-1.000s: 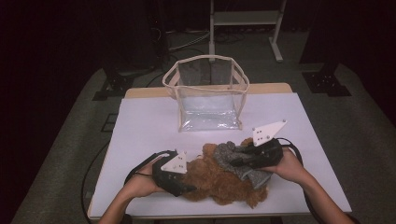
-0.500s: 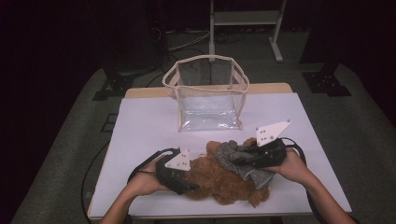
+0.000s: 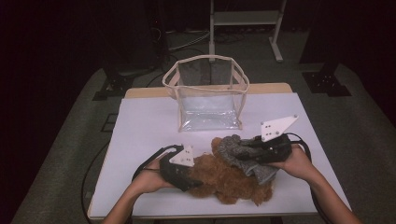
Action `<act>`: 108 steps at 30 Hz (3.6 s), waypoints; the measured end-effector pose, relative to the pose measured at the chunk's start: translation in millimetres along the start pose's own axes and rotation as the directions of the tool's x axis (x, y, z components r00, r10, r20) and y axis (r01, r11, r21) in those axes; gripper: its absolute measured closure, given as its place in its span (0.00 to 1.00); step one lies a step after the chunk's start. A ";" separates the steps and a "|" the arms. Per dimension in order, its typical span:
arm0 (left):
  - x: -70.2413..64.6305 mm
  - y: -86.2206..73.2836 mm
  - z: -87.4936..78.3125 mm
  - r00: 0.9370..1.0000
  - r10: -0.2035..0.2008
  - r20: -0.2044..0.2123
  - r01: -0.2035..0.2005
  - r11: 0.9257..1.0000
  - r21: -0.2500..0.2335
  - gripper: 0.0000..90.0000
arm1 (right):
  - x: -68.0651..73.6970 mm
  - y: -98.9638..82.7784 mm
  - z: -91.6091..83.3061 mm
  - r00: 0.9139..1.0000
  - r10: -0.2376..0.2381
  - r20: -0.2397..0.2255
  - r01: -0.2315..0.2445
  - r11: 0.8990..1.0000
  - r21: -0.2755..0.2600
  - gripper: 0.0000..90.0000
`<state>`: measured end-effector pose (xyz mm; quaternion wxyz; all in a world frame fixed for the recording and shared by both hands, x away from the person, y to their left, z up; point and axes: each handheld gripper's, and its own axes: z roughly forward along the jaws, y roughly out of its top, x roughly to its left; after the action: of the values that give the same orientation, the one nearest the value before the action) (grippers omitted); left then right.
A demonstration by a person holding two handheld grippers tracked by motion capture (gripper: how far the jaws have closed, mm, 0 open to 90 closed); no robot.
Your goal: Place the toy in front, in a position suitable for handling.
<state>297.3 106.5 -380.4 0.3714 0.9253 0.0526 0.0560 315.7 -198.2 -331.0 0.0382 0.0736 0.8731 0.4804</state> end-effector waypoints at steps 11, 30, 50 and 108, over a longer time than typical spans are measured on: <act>3.0 2.0 3.7 1.000 -0.012 0.004 0.012 1.000 -0.014 0.35 | -8.7 -27.3 10.1 0.998 0.070 -0.001 -0.070 0.997 0.040 0.83; 10.0 9.4 10.6 0.999 -0.053 -0.001 0.053 0.998 -0.030 0.36 | -6.6 -6.6 18.7 1.000 0.011 -0.002 -0.011 0.998 0.058 0.83; 13.1 7.3 9.8 0.997 -0.073 -0.015 0.072 0.996 -0.055 0.38 | -8.8 -23.6 11.0 0.999 0.044 0.020 -0.045 0.996 0.078 0.82; 1.9 6.0 8.3 1.000 0.003 -0.021 -0.005 0.996 -0.088 0.39 | -24.7 11.4 49.2 0.999 0.039 -0.035 -0.035 0.994 0.107 0.82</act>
<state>300.7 96.8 -382.1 0.4109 0.9076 0.0523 0.0687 347.8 -155.2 -347.7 0.0093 0.0827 0.8966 0.4350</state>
